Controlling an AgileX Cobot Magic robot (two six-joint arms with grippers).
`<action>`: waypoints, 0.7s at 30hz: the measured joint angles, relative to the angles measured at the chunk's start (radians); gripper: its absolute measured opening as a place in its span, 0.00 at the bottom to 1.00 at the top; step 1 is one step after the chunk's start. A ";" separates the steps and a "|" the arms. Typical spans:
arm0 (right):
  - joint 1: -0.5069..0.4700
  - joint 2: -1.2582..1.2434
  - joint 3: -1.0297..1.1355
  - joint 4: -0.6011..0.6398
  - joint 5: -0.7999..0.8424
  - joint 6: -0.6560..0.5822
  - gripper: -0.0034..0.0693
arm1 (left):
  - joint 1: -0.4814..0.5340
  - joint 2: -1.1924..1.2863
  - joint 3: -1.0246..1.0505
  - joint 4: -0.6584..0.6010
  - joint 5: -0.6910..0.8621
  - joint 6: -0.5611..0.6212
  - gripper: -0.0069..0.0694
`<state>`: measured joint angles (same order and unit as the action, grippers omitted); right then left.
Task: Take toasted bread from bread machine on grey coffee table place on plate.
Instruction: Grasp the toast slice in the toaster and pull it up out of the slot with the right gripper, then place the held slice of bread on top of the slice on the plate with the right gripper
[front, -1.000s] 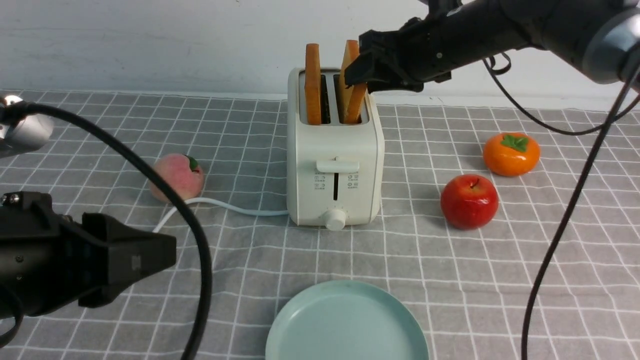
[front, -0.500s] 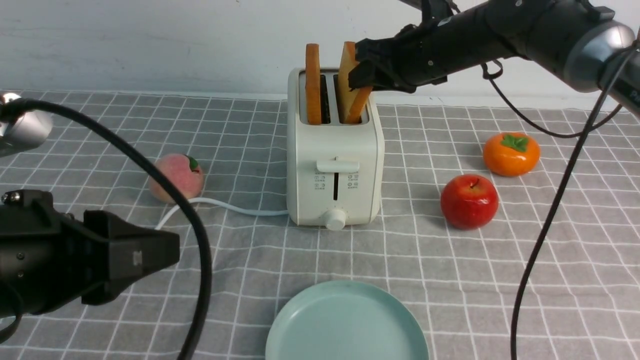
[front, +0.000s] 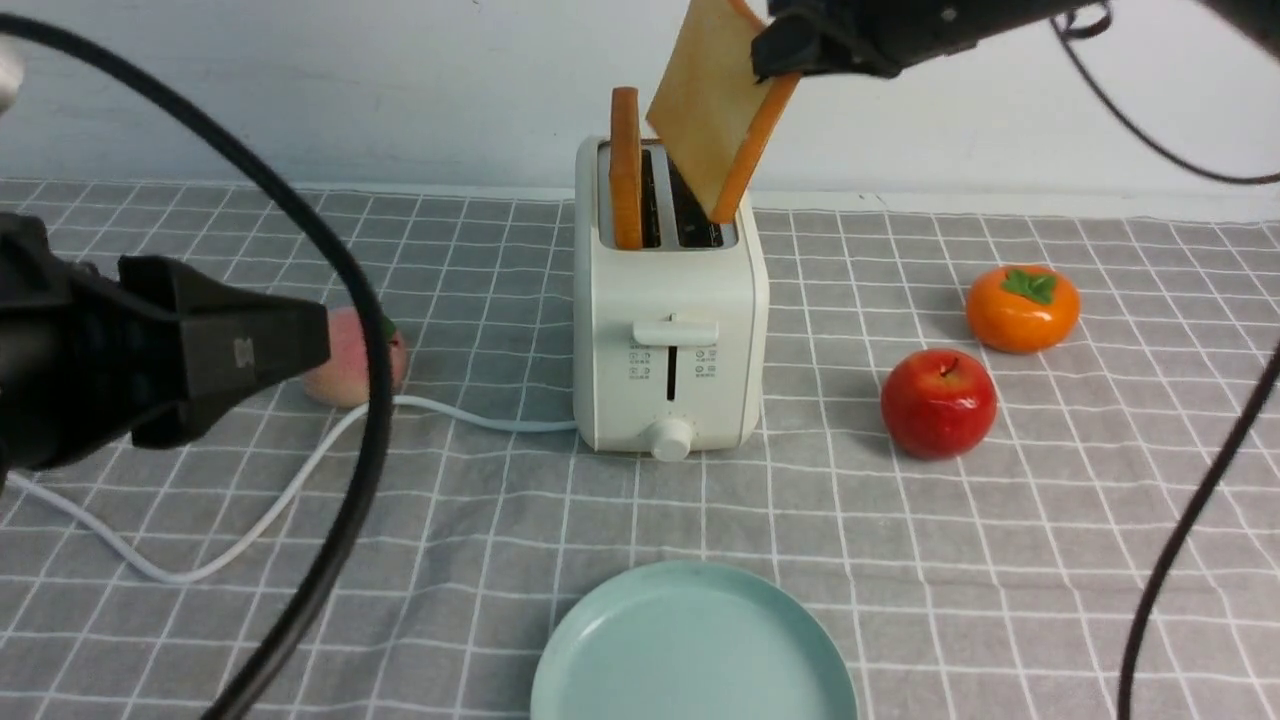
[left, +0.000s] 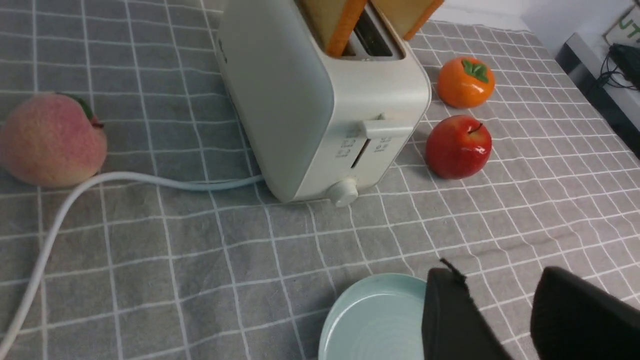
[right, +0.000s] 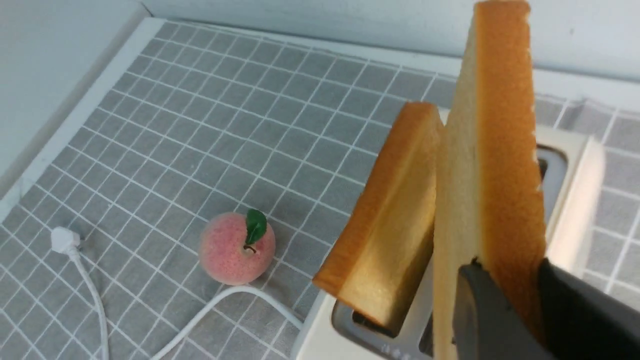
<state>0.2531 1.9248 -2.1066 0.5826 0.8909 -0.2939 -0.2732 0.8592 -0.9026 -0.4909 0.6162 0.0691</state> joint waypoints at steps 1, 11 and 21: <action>-0.001 -0.007 -0.001 -0.005 0.007 0.000 0.21 | 0.000 0.001 -0.002 0.000 0.002 0.000 0.40; -0.007 -0.310 0.341 -0.121 0.202 0.051 0.21 | -0.001 0.001 -0.016 0.002 0.061 0.000 0.40; -0.007 -0.381 0.947 0.410 0.227 -0.332 0.21 | -0.001 0.001 -0.016 0.006 0.058 0.000 0.40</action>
<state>0.2458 1.5434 -1.1592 0.9924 1.1182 -0.6259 -0.2740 0.8604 -0.9191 -0.4850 0.6745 0.0691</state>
